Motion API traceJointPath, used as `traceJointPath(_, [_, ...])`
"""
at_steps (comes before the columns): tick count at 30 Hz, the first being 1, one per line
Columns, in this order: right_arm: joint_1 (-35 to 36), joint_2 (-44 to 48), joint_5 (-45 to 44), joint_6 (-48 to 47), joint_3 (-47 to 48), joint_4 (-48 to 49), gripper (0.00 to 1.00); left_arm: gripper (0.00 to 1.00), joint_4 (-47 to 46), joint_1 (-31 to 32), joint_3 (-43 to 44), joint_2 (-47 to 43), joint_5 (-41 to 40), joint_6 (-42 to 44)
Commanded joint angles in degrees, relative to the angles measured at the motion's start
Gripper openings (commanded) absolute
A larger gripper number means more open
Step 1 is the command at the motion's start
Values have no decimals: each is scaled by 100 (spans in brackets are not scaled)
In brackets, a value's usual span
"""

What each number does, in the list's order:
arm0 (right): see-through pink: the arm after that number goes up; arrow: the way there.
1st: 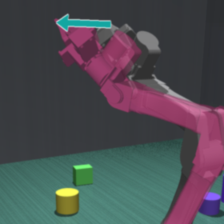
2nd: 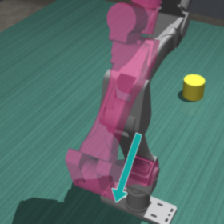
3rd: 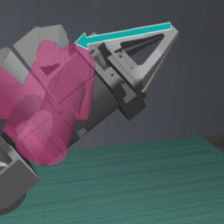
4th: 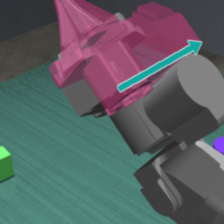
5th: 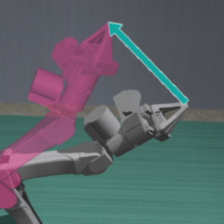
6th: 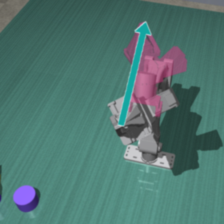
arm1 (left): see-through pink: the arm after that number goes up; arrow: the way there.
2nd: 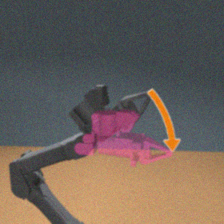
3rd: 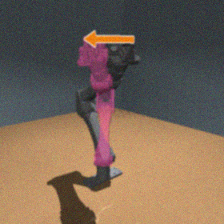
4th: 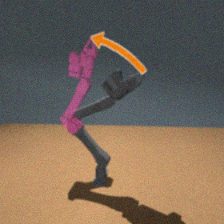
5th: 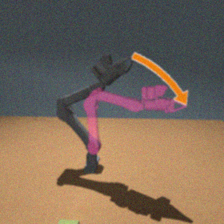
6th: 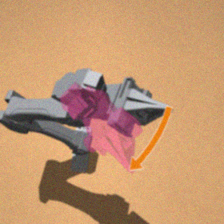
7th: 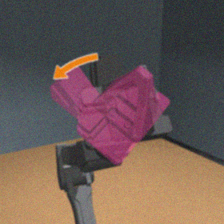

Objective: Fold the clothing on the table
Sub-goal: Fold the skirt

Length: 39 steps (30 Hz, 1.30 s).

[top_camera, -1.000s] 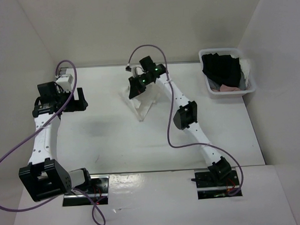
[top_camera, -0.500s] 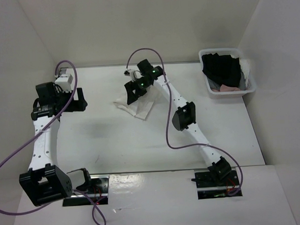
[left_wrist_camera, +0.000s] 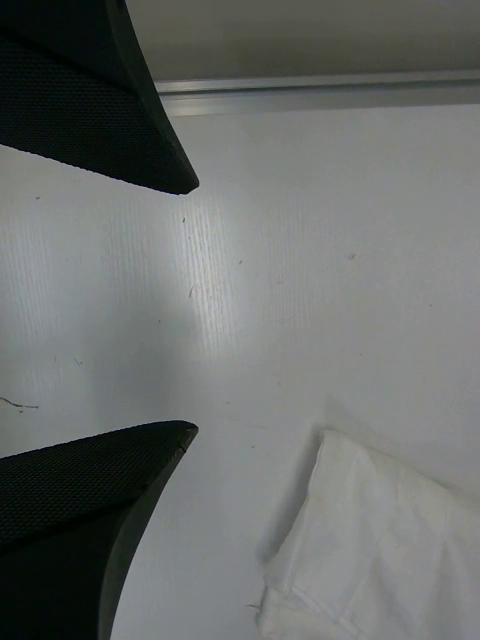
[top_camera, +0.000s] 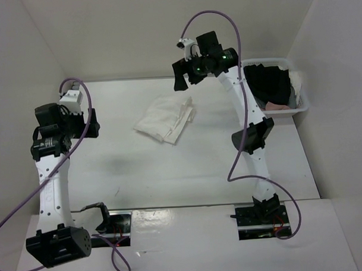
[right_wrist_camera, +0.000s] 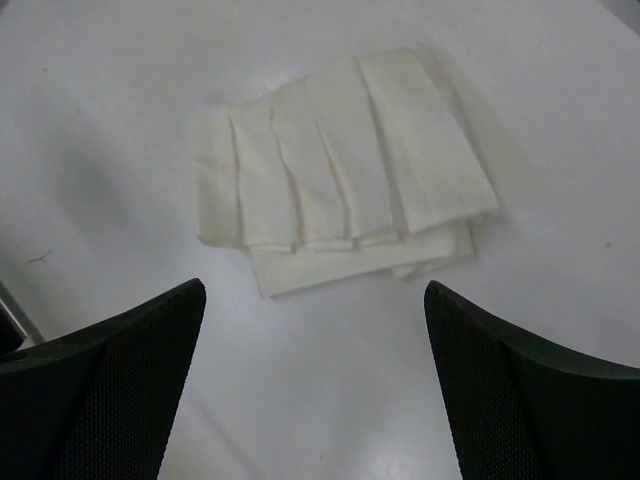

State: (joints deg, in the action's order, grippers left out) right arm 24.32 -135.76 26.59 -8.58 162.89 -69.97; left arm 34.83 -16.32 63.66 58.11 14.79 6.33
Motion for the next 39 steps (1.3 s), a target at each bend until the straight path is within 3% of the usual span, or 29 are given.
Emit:
traceJointPath(1, [65, 513, -1172, 137, -912, -429, 94, 100, 322, -30, 244, -159, -231, 167])
traceJointPath(6, [65, 2218, -2453, 480, -3162, 657, 95, 100, 613, -30, 296, -553, -231, 281])
traceJointPath(11, [126, 4254, -3273, 541, -4508, 1265, 98, 100, 789, -30, 358, -801, -362, 281])
traceJointPath(16, [-215, 6366, -4214, 489, -7847, 3125, 98, 100, 509, -30, -142, -924, -485, 159])
traceJointPath(18, [-758, 7356, -4136, 358, -9030, 3594, 98, 100, 324, -30, -527, -1151, -485, 70])
traceJointPath(24, [-2517, 9572, -2626, 243, -11399, 5623, 98, 100, -591, 23, -1197, -1513, -109, -53])
traceJointPath(30, [-2879, 9270, -2624, 120, -12105, 6048, 98, 100, -1266, 23, -1548, -1074, -423, 35])
traceJointPath(34, [-3545, 9392, -2045, 120, -12534, 6294, 98, 100, -1724, 23, -2005, -880, -556, 123])
traceJointPath(39, [-3723, 9393, -1598, 67, -12966, 6497, 98, 100, -2269, 23, -2594, -871, -556, 123])
